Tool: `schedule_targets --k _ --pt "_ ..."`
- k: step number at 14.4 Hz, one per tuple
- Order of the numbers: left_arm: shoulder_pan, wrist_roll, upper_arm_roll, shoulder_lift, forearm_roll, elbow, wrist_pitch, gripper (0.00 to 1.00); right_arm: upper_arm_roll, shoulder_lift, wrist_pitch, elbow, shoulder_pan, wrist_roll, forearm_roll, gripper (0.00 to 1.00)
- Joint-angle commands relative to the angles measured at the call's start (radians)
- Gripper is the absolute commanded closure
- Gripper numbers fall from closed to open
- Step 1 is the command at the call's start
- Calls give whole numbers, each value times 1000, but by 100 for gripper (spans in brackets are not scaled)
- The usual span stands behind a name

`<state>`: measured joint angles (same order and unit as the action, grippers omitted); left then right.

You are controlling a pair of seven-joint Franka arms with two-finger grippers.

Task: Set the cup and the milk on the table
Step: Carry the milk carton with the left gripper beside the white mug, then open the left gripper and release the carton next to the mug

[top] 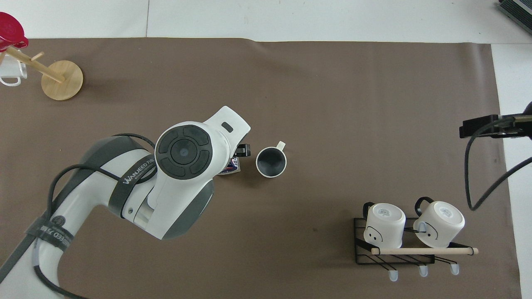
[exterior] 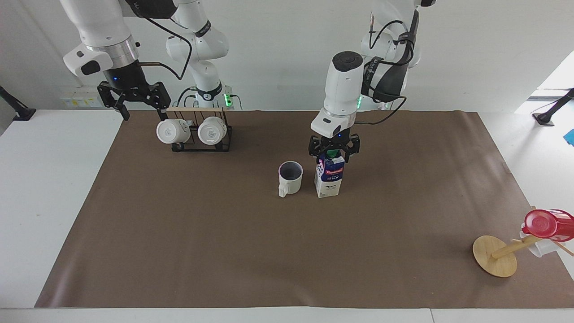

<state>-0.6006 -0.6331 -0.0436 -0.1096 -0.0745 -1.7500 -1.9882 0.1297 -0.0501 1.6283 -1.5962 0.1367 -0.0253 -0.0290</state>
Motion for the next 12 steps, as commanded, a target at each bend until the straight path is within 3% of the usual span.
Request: schedule_targets --k 1,7,12 --pt "42 27 1 8 21 98 155 0 -7 -16 -5 -14 -16 27 4 0" --pt "232 332 -6 83 21 171 356 0 -7 -17 -19 -14 -17 28 4 0" --pt "366 463 -6 119 21 178 410 0 -7 -22 -8 -28 -26 27 4 0"
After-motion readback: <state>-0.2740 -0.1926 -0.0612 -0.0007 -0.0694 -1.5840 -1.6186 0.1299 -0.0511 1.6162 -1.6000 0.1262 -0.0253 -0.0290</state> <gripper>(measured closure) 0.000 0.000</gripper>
